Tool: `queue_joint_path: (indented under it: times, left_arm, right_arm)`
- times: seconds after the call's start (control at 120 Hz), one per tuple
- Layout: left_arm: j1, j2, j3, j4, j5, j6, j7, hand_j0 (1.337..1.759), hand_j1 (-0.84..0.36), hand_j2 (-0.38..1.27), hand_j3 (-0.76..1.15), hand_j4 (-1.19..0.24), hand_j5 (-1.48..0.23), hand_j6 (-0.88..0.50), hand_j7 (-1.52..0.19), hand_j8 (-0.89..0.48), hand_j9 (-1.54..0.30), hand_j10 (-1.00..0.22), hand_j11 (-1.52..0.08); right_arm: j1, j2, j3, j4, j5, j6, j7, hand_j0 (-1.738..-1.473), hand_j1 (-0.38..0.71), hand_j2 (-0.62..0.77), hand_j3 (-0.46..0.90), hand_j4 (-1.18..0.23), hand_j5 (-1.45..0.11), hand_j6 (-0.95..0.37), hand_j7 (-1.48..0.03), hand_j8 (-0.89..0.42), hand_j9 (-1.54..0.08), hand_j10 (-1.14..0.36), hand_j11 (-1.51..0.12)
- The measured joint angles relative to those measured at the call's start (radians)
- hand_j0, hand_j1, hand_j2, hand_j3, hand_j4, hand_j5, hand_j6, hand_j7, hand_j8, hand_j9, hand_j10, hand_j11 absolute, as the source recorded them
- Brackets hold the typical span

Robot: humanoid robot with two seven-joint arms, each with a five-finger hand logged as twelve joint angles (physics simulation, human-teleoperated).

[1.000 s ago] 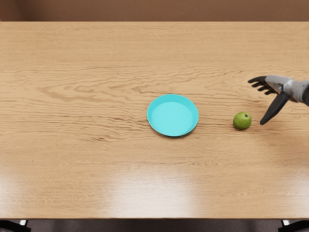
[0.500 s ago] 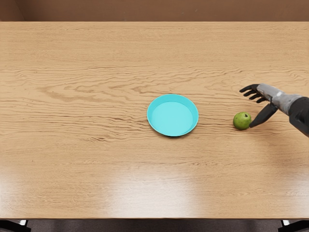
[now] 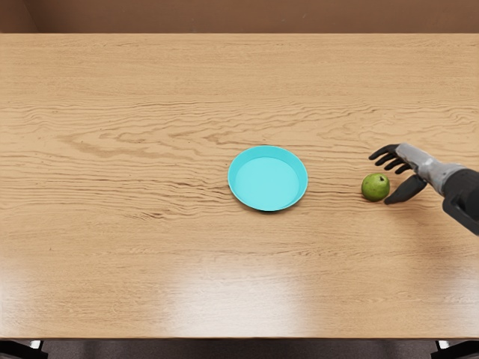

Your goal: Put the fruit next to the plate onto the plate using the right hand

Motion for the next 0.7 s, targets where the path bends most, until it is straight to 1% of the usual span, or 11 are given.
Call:
queue_joint_path:
  times: [0.333, 0.7]
  left_arm:
    - [0.0, 0.0, 0.0, 0.0, 0.0, 0.0, 0.0, 1.658, 0.32, 0.0, 0.0, -0.02, -0.03, -0.02, -0.03, -0.02, -0.03, -0.02, -0.03]
    - [0.0, 0.0, 0.0, 0.0, 0.0, 0.0, 0.0, 1.658, 0.32, 0.0, 0.0, -0.02, -0.03, -0.02, -0.03, -0.02, -0.03, -0.02, -0.03]
  right_arm:
    - [-0.008, 0.026, -0.001, 0.011, -0.016, -0.016, 0.0, -1.658, 0.1, -0.07, 0.0, -0.38, -0.49, -0.38, -0.49, -0.38, -0.49, -0.38, -0.49]
    - [-0.02, 0.031, -0.002, 0.007, -0.028, -0.019, -0.001, -1.658, 0.12, -0.07, 0.0, -0.4, -0.51, -0.4, -0.51, -0.4, -0.51, -0.4, -0.51]
